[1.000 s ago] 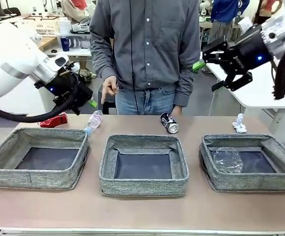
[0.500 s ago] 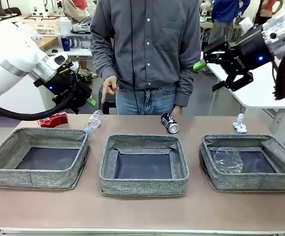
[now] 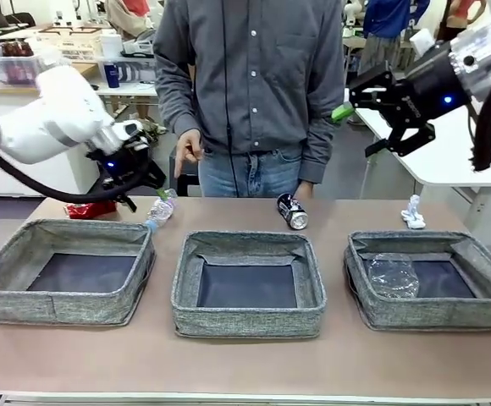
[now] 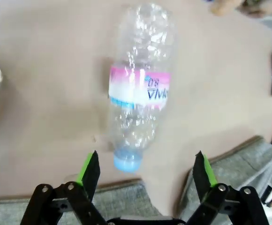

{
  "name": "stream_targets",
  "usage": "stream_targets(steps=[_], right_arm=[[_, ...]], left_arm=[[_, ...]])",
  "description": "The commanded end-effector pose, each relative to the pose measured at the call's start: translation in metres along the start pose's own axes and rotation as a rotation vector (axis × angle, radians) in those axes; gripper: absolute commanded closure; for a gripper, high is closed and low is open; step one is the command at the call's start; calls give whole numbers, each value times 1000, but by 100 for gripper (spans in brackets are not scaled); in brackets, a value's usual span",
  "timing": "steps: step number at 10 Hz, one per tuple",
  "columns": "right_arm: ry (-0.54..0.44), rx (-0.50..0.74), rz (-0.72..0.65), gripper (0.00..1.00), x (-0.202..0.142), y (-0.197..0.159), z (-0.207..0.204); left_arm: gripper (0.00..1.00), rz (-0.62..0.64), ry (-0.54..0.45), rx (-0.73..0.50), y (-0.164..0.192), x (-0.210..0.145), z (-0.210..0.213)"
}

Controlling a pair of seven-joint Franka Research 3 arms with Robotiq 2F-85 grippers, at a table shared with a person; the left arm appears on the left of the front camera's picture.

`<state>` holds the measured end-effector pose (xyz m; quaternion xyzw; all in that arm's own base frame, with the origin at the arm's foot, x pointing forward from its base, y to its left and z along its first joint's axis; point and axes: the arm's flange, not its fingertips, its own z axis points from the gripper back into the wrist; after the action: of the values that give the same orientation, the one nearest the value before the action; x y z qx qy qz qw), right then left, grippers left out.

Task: Sort the waste into the appropriate baskets.
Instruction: Pick up the waste item pointed out by the person.

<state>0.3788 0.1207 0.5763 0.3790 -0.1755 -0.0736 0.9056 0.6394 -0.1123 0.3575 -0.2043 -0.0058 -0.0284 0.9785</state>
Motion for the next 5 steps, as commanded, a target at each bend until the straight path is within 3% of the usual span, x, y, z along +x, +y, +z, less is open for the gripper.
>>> stream_targets(steps=[1, 5], right_arm=[[6, -9, -11, 0, 1, 2, 3], [6, -9, -11, 0, 1, 2, 3]], left_arm=[[0, 1, 44, 41, -15, 21, -2], [0, 24, 59, 158, -23, 41, -43]])
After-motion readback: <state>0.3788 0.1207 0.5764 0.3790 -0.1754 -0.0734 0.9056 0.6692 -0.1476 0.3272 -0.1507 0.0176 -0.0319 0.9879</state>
